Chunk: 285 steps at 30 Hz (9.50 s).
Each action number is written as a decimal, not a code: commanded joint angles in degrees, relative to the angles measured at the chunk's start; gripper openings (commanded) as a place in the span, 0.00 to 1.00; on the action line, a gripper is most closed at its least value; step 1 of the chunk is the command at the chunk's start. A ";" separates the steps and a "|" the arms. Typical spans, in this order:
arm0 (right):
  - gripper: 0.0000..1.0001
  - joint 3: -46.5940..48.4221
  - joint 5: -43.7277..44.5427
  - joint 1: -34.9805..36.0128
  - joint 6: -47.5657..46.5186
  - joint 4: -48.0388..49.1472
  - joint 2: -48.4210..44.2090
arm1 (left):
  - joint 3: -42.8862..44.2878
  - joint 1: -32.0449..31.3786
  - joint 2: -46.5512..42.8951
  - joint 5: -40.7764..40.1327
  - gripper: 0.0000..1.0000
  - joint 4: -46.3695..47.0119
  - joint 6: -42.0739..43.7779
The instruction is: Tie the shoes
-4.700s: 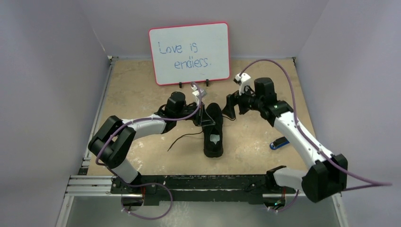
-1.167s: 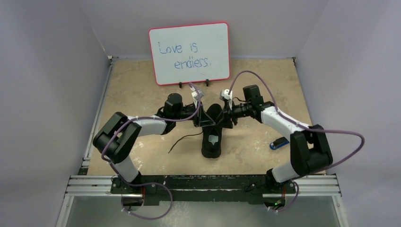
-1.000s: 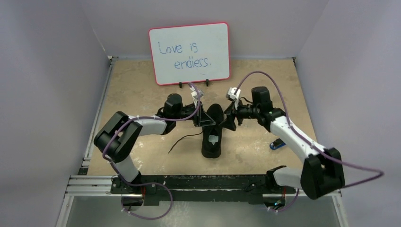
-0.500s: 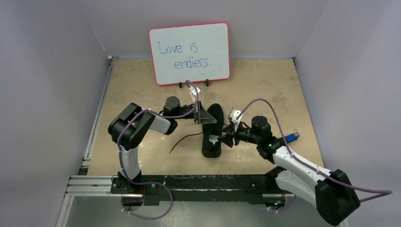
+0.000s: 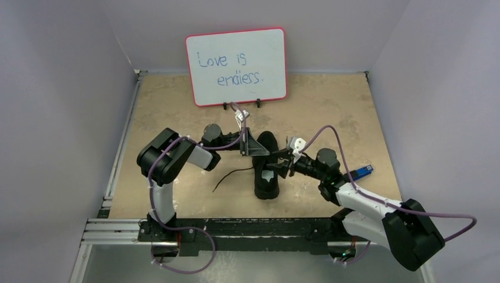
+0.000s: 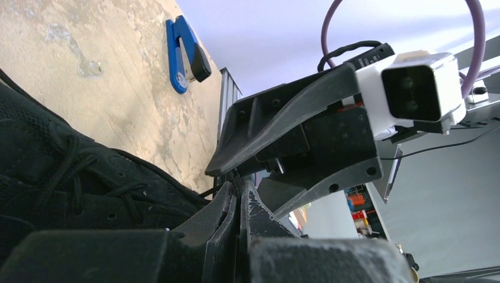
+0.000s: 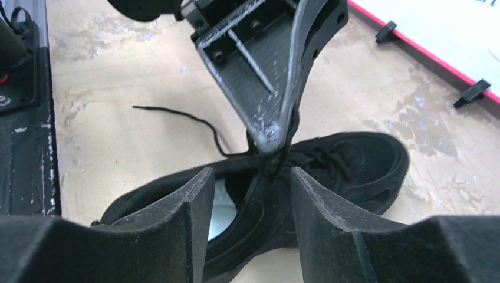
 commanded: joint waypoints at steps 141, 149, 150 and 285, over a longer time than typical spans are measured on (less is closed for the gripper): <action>0.00 12.38 6.80 0.22 13.42 -22.21 -0.04 | -1.19 1.49 1.64 -0.19 0.00 20.66 -9.16; 0.00 41.03 9.80 0.22 31.29 -85.05 6.31 | -0.73 1.93 -8.37 -3.93 0.07 -14.02 16.15; 0.00 42.86 7.83 0.22 32.15 -87.77 7.74 | 0.20 1.89 -10.68 -5.34 0.11 -22.84 22.49; 0.00 14.54 4.48 -5.74 37.09 -37.26 -12.28 | 13.29 -7.48 -27.78 -27.58 0.07 -63.05 21.20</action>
